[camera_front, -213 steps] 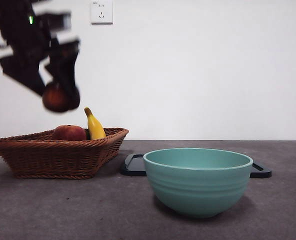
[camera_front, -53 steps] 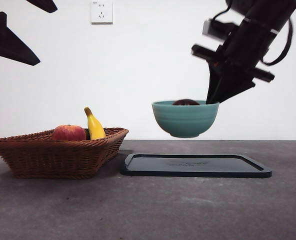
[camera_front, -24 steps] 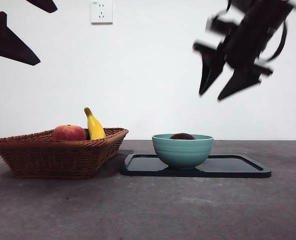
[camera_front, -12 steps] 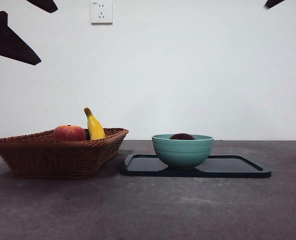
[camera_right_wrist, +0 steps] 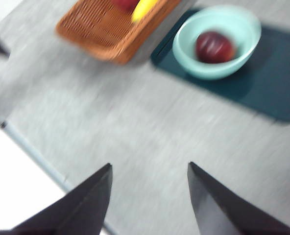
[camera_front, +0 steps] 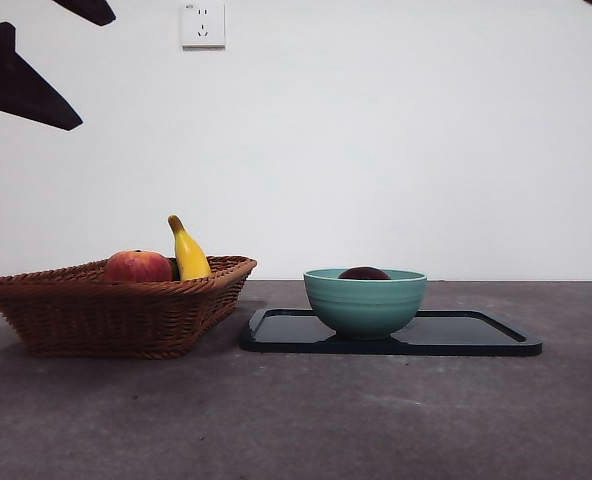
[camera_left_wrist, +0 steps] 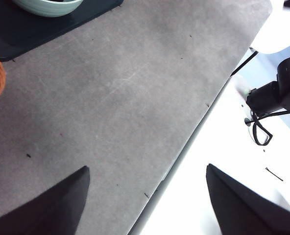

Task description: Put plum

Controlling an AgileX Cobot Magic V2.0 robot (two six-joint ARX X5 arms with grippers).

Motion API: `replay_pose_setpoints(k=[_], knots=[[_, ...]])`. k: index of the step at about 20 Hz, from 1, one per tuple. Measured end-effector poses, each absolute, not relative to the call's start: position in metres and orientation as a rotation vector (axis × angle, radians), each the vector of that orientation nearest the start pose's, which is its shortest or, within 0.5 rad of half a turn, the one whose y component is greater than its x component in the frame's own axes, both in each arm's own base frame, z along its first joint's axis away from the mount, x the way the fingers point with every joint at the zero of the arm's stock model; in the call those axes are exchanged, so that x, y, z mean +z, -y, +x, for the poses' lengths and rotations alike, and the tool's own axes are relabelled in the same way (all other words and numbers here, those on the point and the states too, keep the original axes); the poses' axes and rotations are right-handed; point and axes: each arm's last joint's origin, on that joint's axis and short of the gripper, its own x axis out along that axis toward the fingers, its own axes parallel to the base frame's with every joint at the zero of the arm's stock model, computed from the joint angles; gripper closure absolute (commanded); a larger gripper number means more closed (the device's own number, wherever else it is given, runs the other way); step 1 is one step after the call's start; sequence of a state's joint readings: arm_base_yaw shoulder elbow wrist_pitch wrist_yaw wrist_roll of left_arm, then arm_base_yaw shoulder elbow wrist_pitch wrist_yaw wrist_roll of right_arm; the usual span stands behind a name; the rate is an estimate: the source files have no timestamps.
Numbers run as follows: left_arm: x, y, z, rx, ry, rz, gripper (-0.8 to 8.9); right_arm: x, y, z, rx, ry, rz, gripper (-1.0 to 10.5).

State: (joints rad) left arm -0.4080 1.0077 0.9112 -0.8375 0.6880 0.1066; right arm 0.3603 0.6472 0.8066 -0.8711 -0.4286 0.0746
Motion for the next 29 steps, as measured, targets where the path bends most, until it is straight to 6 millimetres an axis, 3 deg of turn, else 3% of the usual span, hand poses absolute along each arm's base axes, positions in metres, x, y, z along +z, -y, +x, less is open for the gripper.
replay_pose_setpoints(k=[3, 20, 25, 29], knots=[[0.290, 0.089, 0.160, -1.061, -0.914, -0.048, 4.39, 0.284, -0.049, 0.095, 0.738, -0.777, 0.098, 7.0], [0.294, 0.091, 0.164, -1.053, -0.873, -0.068, 4.39, 0.286, -0.049, 0.095, 0.741, -0.756, 0.097, 7.0], [0.311, 0.108, 0.172, -0.989, -0.743, -0.097, 4.28, 0.286, -0.049, 0.095, 0.741, -0.756, 0.098, 7.0], [0.337, 0.129, 0.196, -0.890, -0.705, -0.095, 4.29, 0.286, -0.049, 0.095, 0.741, -0.755, 0.098, 7.0]])
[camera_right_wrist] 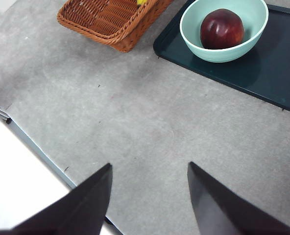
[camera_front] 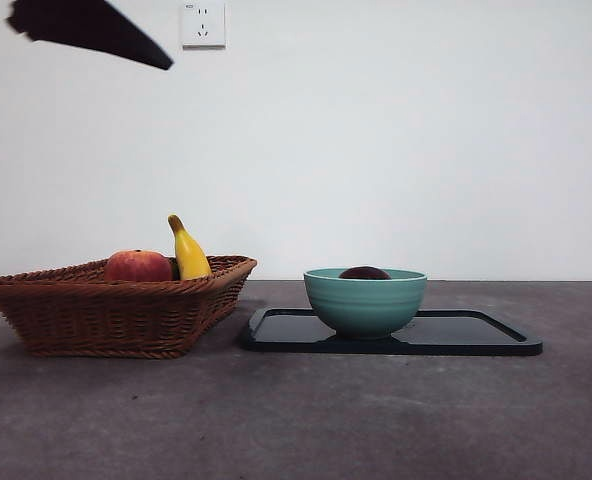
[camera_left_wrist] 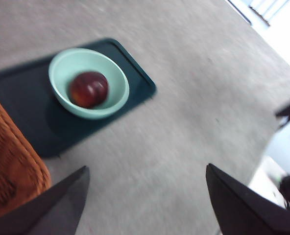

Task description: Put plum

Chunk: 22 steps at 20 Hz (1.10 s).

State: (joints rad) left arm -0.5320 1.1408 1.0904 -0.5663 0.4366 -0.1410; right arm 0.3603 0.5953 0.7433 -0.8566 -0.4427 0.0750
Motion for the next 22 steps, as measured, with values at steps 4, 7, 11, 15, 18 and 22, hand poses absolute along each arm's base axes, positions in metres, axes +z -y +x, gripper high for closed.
replay_pose_setpoints(k=[4, 7, 11, 15, 18, 22], knots=[[0.355, 0.162, 0.232, -0.875, -0.705, -0.085, 4.28, 0.286, -0.049, 0.095, 0.741, -0.755, 0.098, 7.0], [0.360, 0.191, 0.263, -0.846, -0.706, -0.065, 4.28, 0.286, -0.049, 0.095, 0.741, -0.755, 0.098, 7.0], [0.345, 0.225, 0.303, -0.793, -0.736, -0.031, 4.29, 0.286, -0.049, 0.095, 0.743, -0.756, 0.099, 7.0], [0.317, 0.251, 0.334, -0.752, -0.782, -0.001, 4.29, 0.286, -0.049, 0.095, 0.743, -0.756, 0.099, 7.0], [0.292, 0.267, 0.349, -0.724, -0.814, 0.046, 4.29, 0.286, -0.049, 0.095, 0.743, -0.756, 0.099, 7.0], [0.255, 0.281, 0.359, -0.711, -0.870, 0.105, 4.29, 0.286, -0.049, 0.095, 0.743, -0.756, 0.099, 7.0]])
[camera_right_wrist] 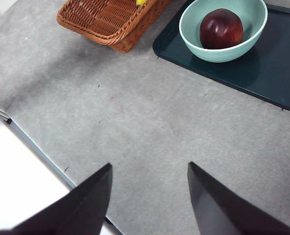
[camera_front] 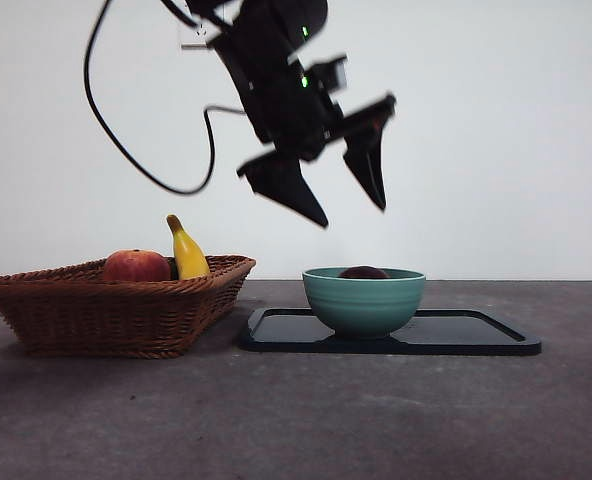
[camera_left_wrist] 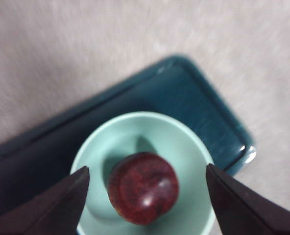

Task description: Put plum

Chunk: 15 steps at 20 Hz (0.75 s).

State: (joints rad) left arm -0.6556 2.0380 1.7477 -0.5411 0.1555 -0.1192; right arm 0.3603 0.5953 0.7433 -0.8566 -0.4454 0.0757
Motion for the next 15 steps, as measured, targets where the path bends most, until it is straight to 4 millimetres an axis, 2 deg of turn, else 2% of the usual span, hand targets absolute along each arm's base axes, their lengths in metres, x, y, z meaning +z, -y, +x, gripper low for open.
replay_pose_setpoints(k=[4, 12, 15], knots=[[0.231, 0.291, 0.363, -0.719, -0.901, 0.137, 4.30, 0.286, -0.049, 0.095, 0.743, -0.756, 0.099, 7.0], [0.203, 0.306, 0.362, -0.711, -0.926, 0.213, 4.30, 0.285, -0.049, 0.094, 0.742, -0.764, 0.100, 7.0], [0.202, 0.309, 0.360, -0.715, -0.921, 0.227, 4.30, 0.285, -0.049, 0.094, 0.742, -0.764, 0.100, 7.0]])
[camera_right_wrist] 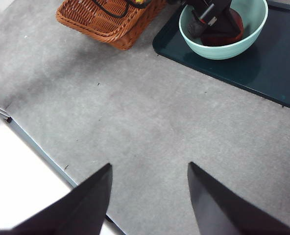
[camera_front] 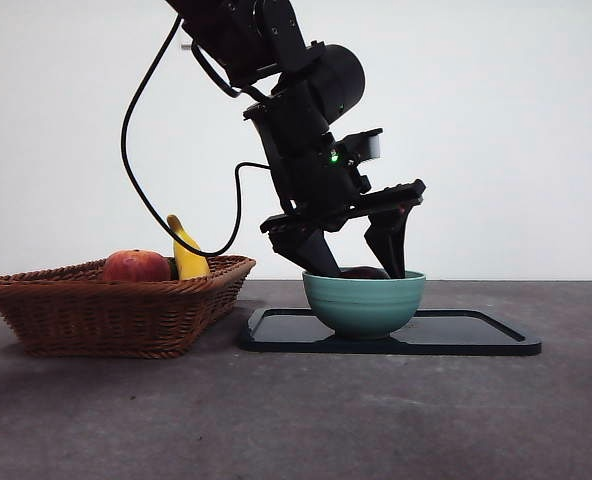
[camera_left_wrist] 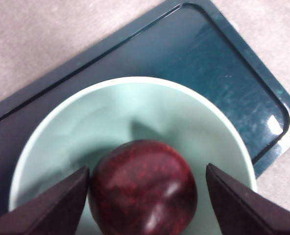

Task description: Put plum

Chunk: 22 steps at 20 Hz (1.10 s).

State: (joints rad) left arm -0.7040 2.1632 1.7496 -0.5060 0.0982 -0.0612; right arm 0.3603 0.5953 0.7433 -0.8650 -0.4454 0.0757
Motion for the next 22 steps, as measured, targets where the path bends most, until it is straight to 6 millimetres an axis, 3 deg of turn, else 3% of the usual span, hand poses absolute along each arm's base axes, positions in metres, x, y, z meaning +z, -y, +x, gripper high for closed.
replay_pose_setpoints(k=[13, 17, 22], knots=[[0.1998, 0.3086, 0.3576, -0.705, -0.935, 0.276, 4.42, 0.2853, -0.0489, 0.0945, 0.742, -0.764, 0.099, 7.0], [0.1990, 0.3094, 0.3572, -0.709, -0.933, 0.285, 5.49, 0.2853, -0.0489, 0.0945, 0.742, -0.764, 0.099, 7.0], [0.1991, 0.3118, 0.3554, -0.716, -0.927, 0.294, 5.78, 0.2853, -0.0489, 0.0945, 0.742, -0.764, 0.099, 7.0]])
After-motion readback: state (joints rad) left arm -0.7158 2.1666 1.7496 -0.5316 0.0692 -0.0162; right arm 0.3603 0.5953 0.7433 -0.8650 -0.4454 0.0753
